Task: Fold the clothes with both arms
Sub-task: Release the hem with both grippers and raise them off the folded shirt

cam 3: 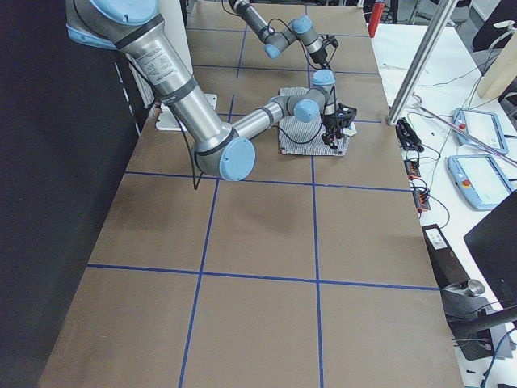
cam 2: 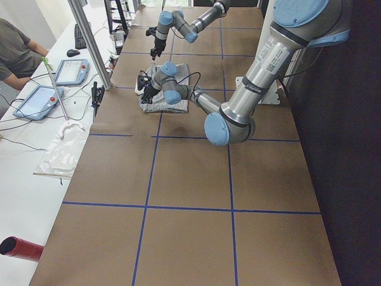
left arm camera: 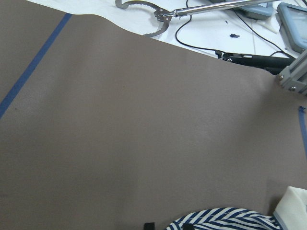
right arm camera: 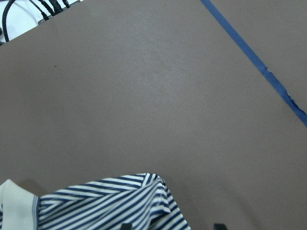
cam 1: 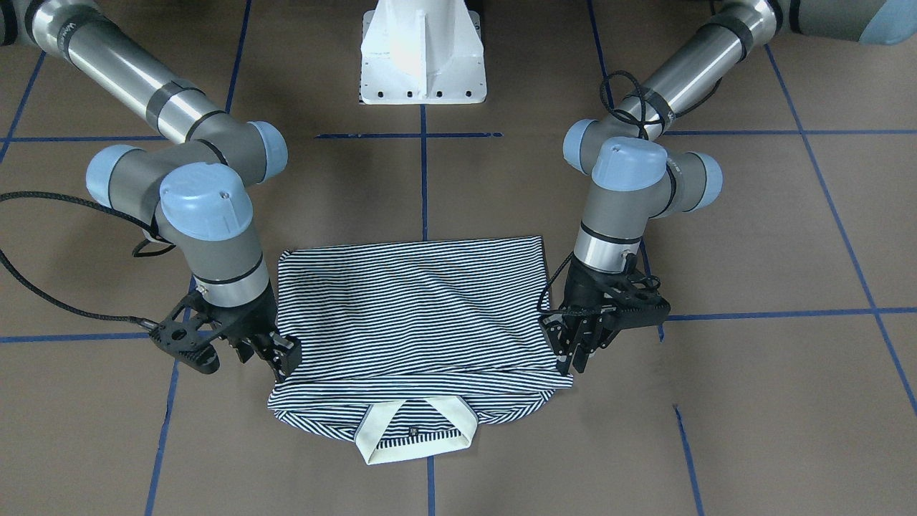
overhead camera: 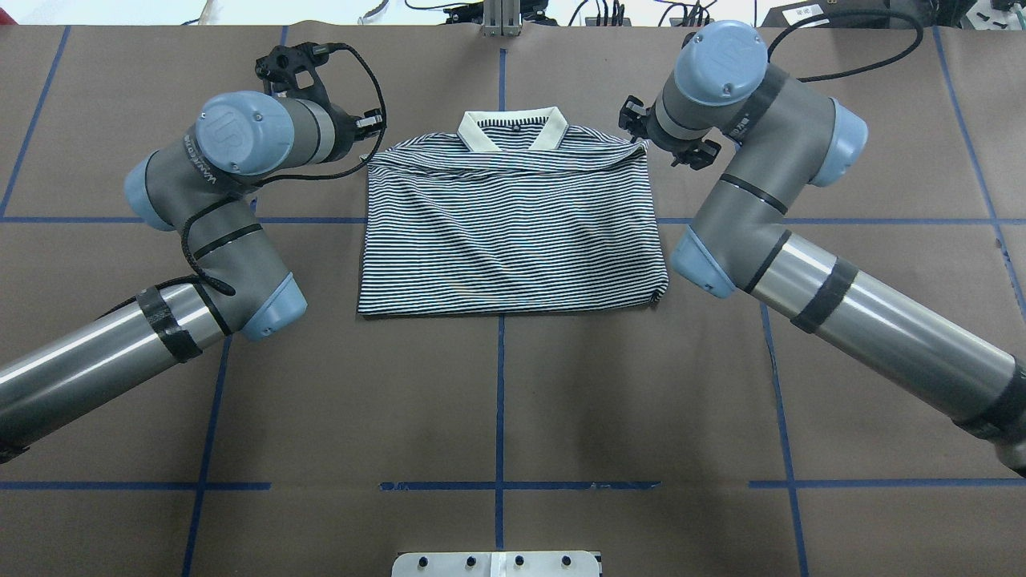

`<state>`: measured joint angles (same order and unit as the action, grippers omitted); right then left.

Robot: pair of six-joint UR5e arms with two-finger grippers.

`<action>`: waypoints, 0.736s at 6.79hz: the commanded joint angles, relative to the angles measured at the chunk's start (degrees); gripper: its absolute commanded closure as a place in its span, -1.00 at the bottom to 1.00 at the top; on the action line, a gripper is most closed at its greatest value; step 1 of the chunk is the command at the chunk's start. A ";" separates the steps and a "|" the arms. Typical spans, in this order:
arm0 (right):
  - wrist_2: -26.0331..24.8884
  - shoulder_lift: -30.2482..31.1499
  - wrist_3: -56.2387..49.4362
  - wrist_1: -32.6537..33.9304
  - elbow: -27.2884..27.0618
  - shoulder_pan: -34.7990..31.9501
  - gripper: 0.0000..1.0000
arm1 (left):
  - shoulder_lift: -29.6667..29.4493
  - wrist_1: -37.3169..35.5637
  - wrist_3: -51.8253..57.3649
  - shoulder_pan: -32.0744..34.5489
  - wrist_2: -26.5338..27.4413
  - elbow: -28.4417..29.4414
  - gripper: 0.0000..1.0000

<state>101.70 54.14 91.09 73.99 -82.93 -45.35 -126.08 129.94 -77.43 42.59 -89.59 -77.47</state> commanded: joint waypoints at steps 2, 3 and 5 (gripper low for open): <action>-4.89 13.93 16.27 0.19 -16.97 12.60 -0.66 | 2.15 0.22 -0.10 -0.14 -0.14 -2.69 0.30; -6.93 15.54 18.57 0.28 -17.78 15.88 -0.66 | 2.07 0.22 -0.18 -0.40 -0.05 -2.77 0.30; -7.13 16.26 18.68 0.10 -17.26 16.70 -0.57 | 1.98 0.31 -0.27 -0.58 -0.05 -2.69 0.30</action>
<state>94.90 70.13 109.42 74.10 -100.20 -29.32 -124.08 130.23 -77.67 42.15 -89.66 -80.21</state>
